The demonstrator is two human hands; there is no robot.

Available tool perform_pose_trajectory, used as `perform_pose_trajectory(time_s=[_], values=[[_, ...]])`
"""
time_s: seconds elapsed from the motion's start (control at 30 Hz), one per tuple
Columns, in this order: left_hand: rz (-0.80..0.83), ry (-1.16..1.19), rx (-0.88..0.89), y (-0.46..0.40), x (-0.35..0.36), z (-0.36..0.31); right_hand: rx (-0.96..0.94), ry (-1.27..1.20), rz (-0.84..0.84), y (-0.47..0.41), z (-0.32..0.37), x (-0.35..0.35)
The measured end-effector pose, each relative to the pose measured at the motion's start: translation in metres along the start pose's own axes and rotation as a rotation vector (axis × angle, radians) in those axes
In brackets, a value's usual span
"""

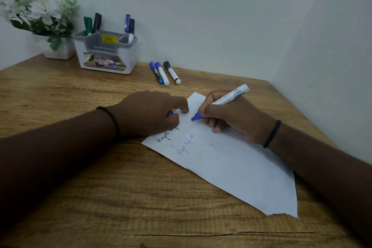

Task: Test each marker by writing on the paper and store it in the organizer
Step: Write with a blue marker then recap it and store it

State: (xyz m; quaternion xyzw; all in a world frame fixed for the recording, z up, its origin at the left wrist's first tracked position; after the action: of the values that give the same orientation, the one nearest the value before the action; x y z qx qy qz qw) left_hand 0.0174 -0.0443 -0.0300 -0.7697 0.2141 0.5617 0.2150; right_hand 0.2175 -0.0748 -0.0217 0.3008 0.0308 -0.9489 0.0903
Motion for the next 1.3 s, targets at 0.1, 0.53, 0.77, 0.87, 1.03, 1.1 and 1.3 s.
perform_pose_trajectory(time_s=[0.1,0.53,0.77,0.87,1.03,1.1,1.3], values=[[-0.009,0.001,0.0,0.001,0.0,0.001,0.003,0.03,-0.042,-0.001,0.001,0.002],[-0.028,-0.013,0.009,0.003,0.001,-0.001,0.073,0.064,-0.124,0.002,0.0,-0.003],[-0.006,-0.011,0.0,0.001,0.001,-0.001,0.066,0.017,-0.112,0.002,-0.001,-0.003],[-0.009,-0.011,0.007,0.002,0.0,-0.001,0.05,0.018,-0.102,0.0,-0.001,-0.004],[-0.002,-0.011,0.015,0.003,-0.001,-0.002,0.046,-0.083,-0.072,0.003,-0.002,-0.008],[-0.006,0.0,0.015,0.003,0.0,-0.003,0.043,-0.126,-0.066,0.004,-0.004,-0.011],[0.0,0.006,0.012,0.002,-0.001,-0.002,0.017,-0.075,-0.049,0.003,-0.006,-0.01]])
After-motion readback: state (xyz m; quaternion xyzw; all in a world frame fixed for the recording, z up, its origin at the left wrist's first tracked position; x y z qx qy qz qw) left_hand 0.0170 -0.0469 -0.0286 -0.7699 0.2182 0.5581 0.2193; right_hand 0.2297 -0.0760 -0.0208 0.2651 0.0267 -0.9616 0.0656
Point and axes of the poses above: each hand's wrist, its own y-axis away from the middle knuckle, its own x-axis out of the palm, z = x × y, the point moved 1 cm from there along -y, towards the middle knuckle, and after that the axes turned 10 degrees about y, right-handed, at the moved point
